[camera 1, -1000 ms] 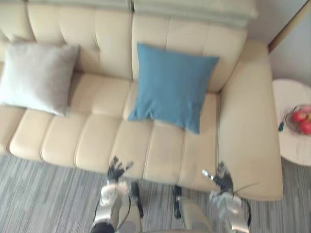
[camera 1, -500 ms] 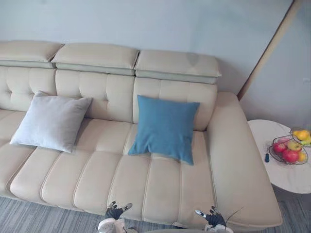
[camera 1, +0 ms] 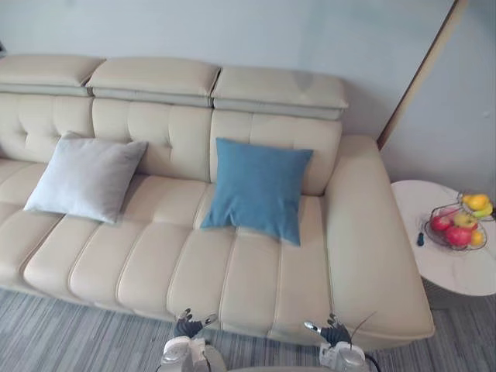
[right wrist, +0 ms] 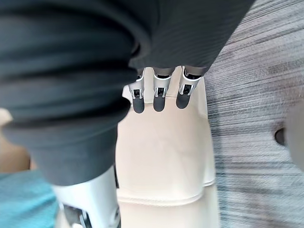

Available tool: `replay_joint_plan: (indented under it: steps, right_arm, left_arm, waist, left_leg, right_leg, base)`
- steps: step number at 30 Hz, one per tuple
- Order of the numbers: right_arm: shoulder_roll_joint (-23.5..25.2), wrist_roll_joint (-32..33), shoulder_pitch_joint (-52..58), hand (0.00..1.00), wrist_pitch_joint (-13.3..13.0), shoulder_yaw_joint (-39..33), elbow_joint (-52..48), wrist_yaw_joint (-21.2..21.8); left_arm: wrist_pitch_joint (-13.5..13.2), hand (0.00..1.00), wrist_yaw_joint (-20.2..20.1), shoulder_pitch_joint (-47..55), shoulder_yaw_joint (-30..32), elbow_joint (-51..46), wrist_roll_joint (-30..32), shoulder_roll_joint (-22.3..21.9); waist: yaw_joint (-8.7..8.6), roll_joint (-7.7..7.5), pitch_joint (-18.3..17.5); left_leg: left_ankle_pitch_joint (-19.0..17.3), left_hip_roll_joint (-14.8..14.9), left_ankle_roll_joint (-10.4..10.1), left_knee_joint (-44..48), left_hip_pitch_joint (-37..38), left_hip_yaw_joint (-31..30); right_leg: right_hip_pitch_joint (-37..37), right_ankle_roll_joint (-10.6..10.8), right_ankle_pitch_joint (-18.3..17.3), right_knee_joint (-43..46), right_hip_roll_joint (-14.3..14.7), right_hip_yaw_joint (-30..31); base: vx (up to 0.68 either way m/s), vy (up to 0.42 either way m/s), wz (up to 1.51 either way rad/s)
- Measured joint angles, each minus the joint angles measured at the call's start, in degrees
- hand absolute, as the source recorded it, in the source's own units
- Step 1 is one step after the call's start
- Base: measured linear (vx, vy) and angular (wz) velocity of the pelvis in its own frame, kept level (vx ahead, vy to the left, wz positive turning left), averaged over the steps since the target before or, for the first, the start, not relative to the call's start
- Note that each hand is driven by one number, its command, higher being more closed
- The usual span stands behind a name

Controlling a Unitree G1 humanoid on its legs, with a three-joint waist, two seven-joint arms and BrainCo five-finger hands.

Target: Pick up cushions and gather them together orderly.

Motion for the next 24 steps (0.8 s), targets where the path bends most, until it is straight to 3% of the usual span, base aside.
replay_joint_plan:
  steps: [1, 2, 3, 4, 5, 6, 8, 9, 11, 13, 17, 24]
  right_arm:
    - [0.3, 0.0, 0.1, 0.0, 0.0, 0.0, 0.0, -0.1]
    - [0.3, 0.0, 0.0, 0.0, 0.0, -0.1, 0.4, -0.4]
    - [0.0, 0.0, -0.3, 0.0, 0.0, -0.1, 1.2, -0.6]
    - [-0.1, 0.1, -0.3, 0.0, 0.0, -0.3, 1.0, -0.6]
    - [-0.1, 0.1, 0.1, 0.0, 0.0, -0.5, 1.1, -0.6]
    - [0.0, 0.1, 1.5, 0.0, 0.1, -0.7, 1.2, -0.6]
    - [0.4, 0.1, 2.2, 0.0, 0.8, -1.7, 2.2, -0.5]
    - [0.4, 0.1, 2.0, 0.0, 1.2, -2.7, 2.1, -0.5]
    - [1.9, 0.1, 2.2, 0.0, 1.5, -4.2, 3.3, -0.1]
    - [2.8, 0.2, 3.0, 0.0, 1.8, -6.0, 3.4, 0.3]
    - [2.6, 2.4, 4.2, 0.0, 1.9, -9.5, 3.4, 0.6]
    - [2.0, 3.4, 4.6, 0.0, 2.3, -13.8, 4.5, 0.7]
  left_arm:
    - [0.0, 0.0, 0.0, -0.2, 0.1, -0.2, 0.0, 0.1]
    - [-0.1, 0.0, 0.0, -0.8, 0.3, -0.8, 0.0, 0.1]
    - [-0.1, 0.0, 0.1, -1.1, 0.7, -0.6, 0.0, 0.0]
    - [0.1, 0.0, 0.0, -1.2, 1.4, -0.3, 0.0, -0.3]
    - [0.1, 0.0, 0.1, -1.1, 1.5, -0.3, 0.0, -0.4]
    - [0.1, 0.0, 0.1, -1.0, 1.7, -0.3, -0.1, -1.0]
    - [0.1, 0.0, 0.0, -1.1, 1.9, 0.1, -0.1, -1.5]
    - [0.5, 0.0, -0.1, -1.0, 2.5, 0.6, -0.1, -1.8]
    - [0.9, 0.0, 0.0, -0.6, 3.1, 0.5, -0.2, -0.4]
    - [1.2, 0.0, -0.1, 0.0, 4.2, 1.0, -0.1, 0.2]
    - [1.2, 0.0, -0.2, 0.9, 4.8, 1.8, -0.1, 0.4]
    - [2.0, 0.0, -0.2, 1.4, 7.0, 5.0, 0.0, 0.4]
  waist:
    - [-0.24, -0.35, 0.4]
    - [0.24, -1.0, 0.8]
    - [0.35, -1.22, 1.1]
    - [0.1, -1.37, 1.3]
    - [-0.06, -1.57, 1.2]
    - [-0.47, -1.83, 1.1]
    - [-1.38, -1.55, 0.8]
    - [-1.68, -0.72, 0.3]
    - [-1.74, -3.4, -1.0]
    - [-1.8, -4.56, -1.8]
    - [-2.0, -3.2, -3.4]
    - [-1.99, -1.92, -5.2]
  left_leg:
    - [0.7, -0.2, 0.3, -0.1, -0.1, -0.5]
    - [-3.4, -0.7, 0.9, 4.3, -0.4, -1.0]
    - [-7.7, -0.9, 1.5, 9.0, -0.6, -1.4]
    - [-12.1, -1.7, 2.4, 16.0, -1.0, -2.0]
    - [-13.6, -2.0, 2.6, 18.4, -1.0, -2.4]
    - [-17.4, -2.8, 2.6, 23.4, 0.0, -3.1]
    - [-22.4, -3.1, 2.0, 23.4, 2.4, -4.2]
    - [-25.2, -3.3, 1.2, 18.1, 4.5, -4.0]
    - [-23.9, -6.2, 2.1, 12.4, 5.8, -1.6]
    - [-22.4, -8.8, 2.9, 9.2, 7.9, -0.9]
    - [-21.6, -11.2, 4.1, 5.1, 10.1, -0.1]
    - [-19.0, -11.6, 4.1, 0.6, 14.1, 0.5]
  right_leg:
    - [0.1, -1.9, 0.4, -0.9, -0.2, -0.7]
    - [0.1, -4.6, 0.0, -1.8, -0.8, -2.0]
    - [-0.1, -5.3, -0.4, -1.9, -1.6, -2.4]
    - [-0.4, -5.3, 0.0, -1.6, -2.4, -2.5]
    - [-0.4, -5.2, 0.3, -1.6, -2.8, -2.5]
    - [-0.5, -4.6, 0.9, -2.0, -3.5, -2.5]
    - [-1.2, -3.9, 1.9, -3.2, -3.5, -2.7]
    - [-2.2, -2.9, 2.7, -3.2, -3.3, -2.4]
    - [-3.0, -1.7, 4.1, -5.0, -5.0, -0.8]
    - [-1.2, -1.1, 7.5, -9.1, -6.4, 1.0]
    - [0.9, -0.6, 9.5, -12.2, -7.9, 1.9]
    - [2.8, 0.0, 9.9, -14.9, -6.9, 2.7]
  base:
    - [-0.29, -0.138, 0.1]
    - [-0.26, -0.077, -0.2]
    - [-0.26, -0.033, -0.32]
    - [-0.29, 0.041, -0.2]
    - [-0.28, 0.115, 0.05]
    - [-0.25, 0.142, 0.16]
    - [-0.2, 0.258, 0.14]
    - [-0.17, 0.355, -0.03]
    - [-0.07, 0.223, -0.14]
    - [-0.03, 0.189, -0.13]
    - [0.0, 0.142, -0.02]
    - [0.13, -0.008, -0.11]
